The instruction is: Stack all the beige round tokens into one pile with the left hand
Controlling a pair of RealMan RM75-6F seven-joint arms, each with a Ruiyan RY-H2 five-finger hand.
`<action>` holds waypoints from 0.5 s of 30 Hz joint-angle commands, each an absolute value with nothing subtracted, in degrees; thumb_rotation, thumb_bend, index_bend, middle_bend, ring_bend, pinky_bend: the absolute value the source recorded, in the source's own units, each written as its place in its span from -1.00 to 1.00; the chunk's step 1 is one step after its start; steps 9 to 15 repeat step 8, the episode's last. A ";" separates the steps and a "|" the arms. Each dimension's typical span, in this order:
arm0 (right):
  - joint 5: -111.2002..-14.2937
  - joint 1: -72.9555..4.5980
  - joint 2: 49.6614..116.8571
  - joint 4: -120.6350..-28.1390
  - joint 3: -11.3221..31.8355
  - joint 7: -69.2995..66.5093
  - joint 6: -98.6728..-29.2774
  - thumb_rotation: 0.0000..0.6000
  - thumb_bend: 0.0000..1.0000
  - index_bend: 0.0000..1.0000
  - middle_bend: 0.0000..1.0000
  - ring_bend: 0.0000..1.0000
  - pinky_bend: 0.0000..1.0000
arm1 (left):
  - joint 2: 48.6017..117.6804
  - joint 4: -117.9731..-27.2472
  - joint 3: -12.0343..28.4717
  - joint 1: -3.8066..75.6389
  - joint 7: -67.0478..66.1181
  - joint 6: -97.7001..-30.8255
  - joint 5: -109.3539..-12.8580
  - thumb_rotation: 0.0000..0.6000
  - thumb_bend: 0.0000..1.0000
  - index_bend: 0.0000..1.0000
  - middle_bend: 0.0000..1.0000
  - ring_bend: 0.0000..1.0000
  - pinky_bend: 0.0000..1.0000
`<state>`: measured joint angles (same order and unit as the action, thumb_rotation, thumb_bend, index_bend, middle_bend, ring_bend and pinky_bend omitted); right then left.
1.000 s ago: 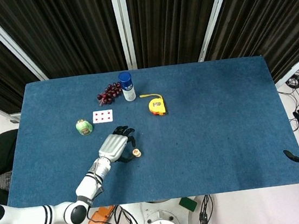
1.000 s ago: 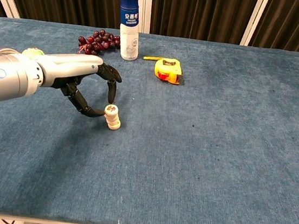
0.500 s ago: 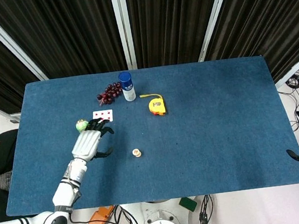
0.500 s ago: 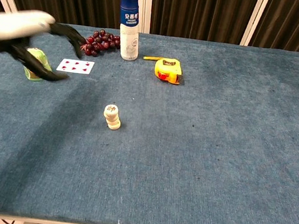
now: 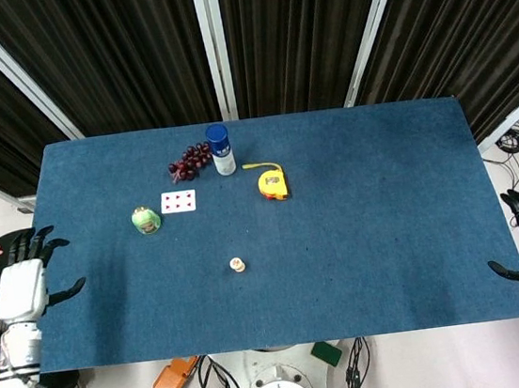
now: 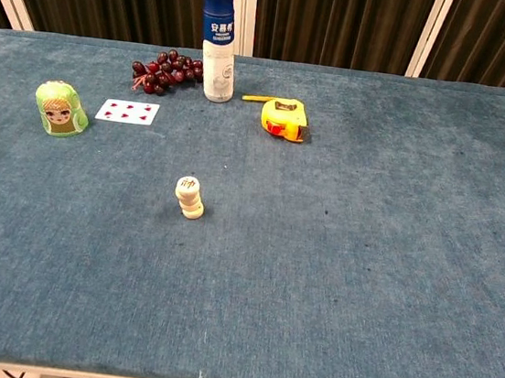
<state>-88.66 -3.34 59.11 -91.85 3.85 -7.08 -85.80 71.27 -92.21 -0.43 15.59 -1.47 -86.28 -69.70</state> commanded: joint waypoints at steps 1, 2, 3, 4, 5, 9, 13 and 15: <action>-90.05 -3.26 59.22 -92.56 3.41 -6.52 -86.84 1.00 -0.60 -1.00 -0.79 -1.00 -0.82 | 69.32 -92.02 -2.56 11.84 1.72 -88.16 -71.16 1.00 -0.68 -0.41 -0.78 -1.00 -1.00; -90.48 -3.16 59.32 -92.82 3.23 -6.10 -87.16 1.00 -0.60 -1.00 -0.79 -1.00 -0.82 | 68.82 -92.08 -3.11 10.64 2.49 -88.76 -71.68 1.00 -0.68 -0.41 -0.78 -1.00 -1.00; -90.78 -3.07 59.40 -92.99 3.10 -5.74 -87.41 1.00 -0.60 -1.00 -0.79 -1.00 -0.82 | 68.49 -92.16 -3.45 9.79 3.04 -89.22 -72.06 1.00 -0.68 -0.41 -0.78 -1.00 -1.00; -91.03 -2.96 59.52 -93.12 2.98 -5.35 -87.69 1.00 -0.60 -1.00 -0.79 -1.00 -0.82 | 68.21 -92.29 -3.72 8.91 3.64 -89.80 -72.43 1.00 -0.68 -0.41 -0.78 -1.00 -1.00; -91.24 -2.79 59.71 -93.28 2.90 -4.76 -88.08 1.00 -0.60 -1.00 -0.79 -1.00 -0.82 | 67.92 -92.45 -3.93 7.82 4.48 -90.67 -73.00 1.00 -0.68 -0.41 -0.78 -1.00 -1.00; -91.34 -2.44 60.25 -93.68 2.85 -3.21 -88.83 1.00 -0.60 -1.00 -0.79 -1.00 -0.82 | 67.49 -92.48 -4.20 5.48 6.38 -92.93 -74.85 1.00 -0.68 -0.41 -0.78 -1.00 -1.00; -91.34 -2.44 60.25 -93.68 2.85 -3.21 -88.83 1.00 -0.60 -1.00 -0.79 -1.00 -0.82 | 67.49 -92.48 -4.20 5.48 6.38 -92.93 -74.85 1.00 -0.68 -0.41 -0.78 -1.00 -1.00; -91.34 -2.44 60.25 -93.68 2.85 -3.21 -88.83 1.00 -0.60 -1.00 -0.79 -1.00 -0.82 | 67.49 -92.48 -4.20 5.48 6.38 -92.93 -74.85 1.00 -0.68 -0.41 -0.78 -1.00 -1.00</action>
